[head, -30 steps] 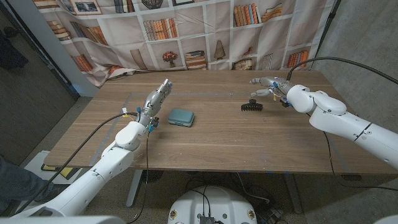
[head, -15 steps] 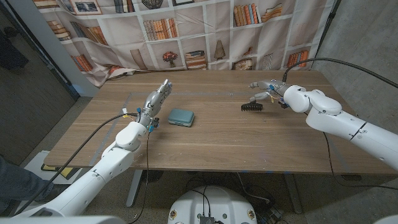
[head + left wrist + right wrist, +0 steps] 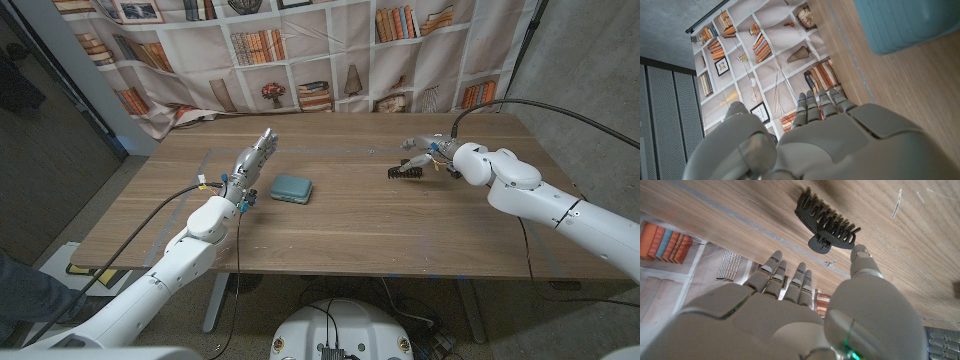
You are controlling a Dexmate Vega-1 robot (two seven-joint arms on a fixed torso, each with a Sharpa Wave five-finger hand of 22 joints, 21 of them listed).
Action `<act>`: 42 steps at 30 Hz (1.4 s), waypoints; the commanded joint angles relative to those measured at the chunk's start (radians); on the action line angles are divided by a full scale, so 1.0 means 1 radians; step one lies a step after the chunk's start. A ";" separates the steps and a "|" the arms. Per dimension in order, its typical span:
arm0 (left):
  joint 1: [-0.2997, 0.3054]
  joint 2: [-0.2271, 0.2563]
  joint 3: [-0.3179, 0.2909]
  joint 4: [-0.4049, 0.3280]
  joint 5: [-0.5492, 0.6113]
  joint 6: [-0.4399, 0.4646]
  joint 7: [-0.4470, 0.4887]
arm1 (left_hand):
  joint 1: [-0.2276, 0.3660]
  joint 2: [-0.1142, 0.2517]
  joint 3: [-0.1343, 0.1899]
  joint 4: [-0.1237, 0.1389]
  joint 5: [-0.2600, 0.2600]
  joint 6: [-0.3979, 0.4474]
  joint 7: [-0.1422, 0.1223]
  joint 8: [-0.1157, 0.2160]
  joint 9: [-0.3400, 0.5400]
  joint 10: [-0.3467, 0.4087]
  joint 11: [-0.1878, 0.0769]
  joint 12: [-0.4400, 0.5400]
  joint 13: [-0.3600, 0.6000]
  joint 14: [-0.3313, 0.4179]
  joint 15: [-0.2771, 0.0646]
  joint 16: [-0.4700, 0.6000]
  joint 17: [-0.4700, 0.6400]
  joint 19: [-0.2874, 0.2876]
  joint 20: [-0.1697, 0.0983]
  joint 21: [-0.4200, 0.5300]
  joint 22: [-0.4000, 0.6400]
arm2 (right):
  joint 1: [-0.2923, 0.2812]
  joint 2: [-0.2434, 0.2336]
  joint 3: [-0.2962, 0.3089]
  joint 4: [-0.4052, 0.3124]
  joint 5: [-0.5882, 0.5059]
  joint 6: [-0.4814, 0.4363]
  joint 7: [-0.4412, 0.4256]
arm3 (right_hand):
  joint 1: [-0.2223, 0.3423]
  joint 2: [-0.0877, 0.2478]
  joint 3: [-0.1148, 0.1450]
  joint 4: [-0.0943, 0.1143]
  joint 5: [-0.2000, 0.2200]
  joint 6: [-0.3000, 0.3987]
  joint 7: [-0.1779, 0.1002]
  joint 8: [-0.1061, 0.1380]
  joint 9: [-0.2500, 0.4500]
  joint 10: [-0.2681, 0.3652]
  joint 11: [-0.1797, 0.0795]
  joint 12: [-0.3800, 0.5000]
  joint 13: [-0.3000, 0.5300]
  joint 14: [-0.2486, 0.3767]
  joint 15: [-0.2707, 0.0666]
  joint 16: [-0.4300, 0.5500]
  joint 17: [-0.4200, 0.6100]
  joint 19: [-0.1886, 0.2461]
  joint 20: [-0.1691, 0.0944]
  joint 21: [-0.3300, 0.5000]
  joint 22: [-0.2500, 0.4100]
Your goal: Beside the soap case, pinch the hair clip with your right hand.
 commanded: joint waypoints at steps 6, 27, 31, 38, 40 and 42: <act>-0.009 -0.006 0.006 0.014 -0.009 0.004 -0.012 | 0.001 0.001 -0.002 0.007 0.001 0.012 -0.001 -0.002 0.004 0.011 -0.001 -0.007 0.004 0.010 -0.005 -0.001 0.004 -0.001 0.012 -0.006 0.002 | 0.002 0.024 -0.014 0.068 -0.049 0.046 -0.054 | 0.032 -0.003 0.004 0.014 0.015 0.094 -0.037 0.035 0.007 0.090 -0.045 0.025 0.000 0.082 -0.033 0.008 0.004 0.055 -0.023 0.015 0.004; -0.007 -0.008 0.006 0.020 -0.022 0.013 -0.014 | 0.000 0.004 -0.004 0.009 0.001 0.018 -0.001 -0.005 0.004 0.017 -0.003 -0.010 0.004 0.018 -0.002 -0.001 0.004 -0.001 0.017 -0.008 0.002 | -0.003 0.024 -0.012 0.085 -0.057 0.053 -0.059 | 0.052 0.002 0.012 0.017 0.020 0.159 -0.079 0.055 0.008 0.150 -0.059 0.031 0.000 0.151 -0.059 0.007 0.004 0.121 -0.026 0.032 0.005; -0.006 -0.007 0.005 0.018 -0.024 0.015 -0.013 | 0.000 0.004 -0.004 0.009 0.000 0.019 -0.002 -0.006 0.004 0.018 -0.003 -0.010 0.004 0.019 -0.003 -0.001 0.004 -0.001 0.017 -0.008 0.002 | -0.005 0.024 -0.014 0.085 -0.062 0.054 -0.061 | 0.056 0.001 0.013 0.019 0.021 0.187 -0.094 0.065 0.009 0.174 -0.062 0.032 0.000 0.178 -0.068 0.009 0.004 0.137 -0.028 0.036 0.006; -0.010 -0.011 0.009 0.023 -0.024 0.013 -0.019 | 0.000 0.005 -0.005 0.009 0.000 0.021 -0.002 -0.007 0.004 0.019 -0.005 -0.011 0.004 0.021 -0.003 -0.001 0.004 -0.002 0.018 -0.009 0.002 | -0.008 0.024 -0.014 0.081 -0.072 0.048 -0.061 | 0.062 0.007 0.016 0.023 0.023 0.231 -0.102 0.080 0.009 0.224 -0.065 0.036 0.001 0.221 -0.077 0.010 0.004 0.174 -0.039 0.046 0.007; -0.011 -0.011 0.010 0.024 -0.024 0.012 -0.020 | 0.000 0.005 -0.005 0.009 0.000 0.021 -0.002 -0.007 0.004 0.021 -0.006 -0.011 0.004 0.021 -0.003 -0.001 0.004 -0.002 0.019 -0.009 0.002 | -0.009 0.025 -0.013 0.082 -0.071 0.047 -0.062 | 0.064 0.008 0.017 0.023 0.023 0.235 -0.102 0.081 0.009 0.229 -0.066 0.035 0.001 0.231 -0.081 0.011 0.004 0.183 -0.042 0.049 0.007; -0.011 -0.011 0.010 0.023 -0.025 0.013 -0.020 | 0.000 0.005 -0.005 0.010 0.000 0.022 -0.002 -0.007 0.004 0.022 -0.004 -0.011 0.004 0.022 -0.002 -0.001 0.004 -0.002 0.019 -0.009 0.002 | -0.008 0.026 -0.014 0.083 -0.072 0.047 -0.061 | 0.065 0.009 0.017 0.023 0.023 0.238 -0.102 0.082 0.009 0.233 -0.066 0.035 0.001 0.236 -0.082 0.011 0.004 0.185 -0.042 0.049 0.008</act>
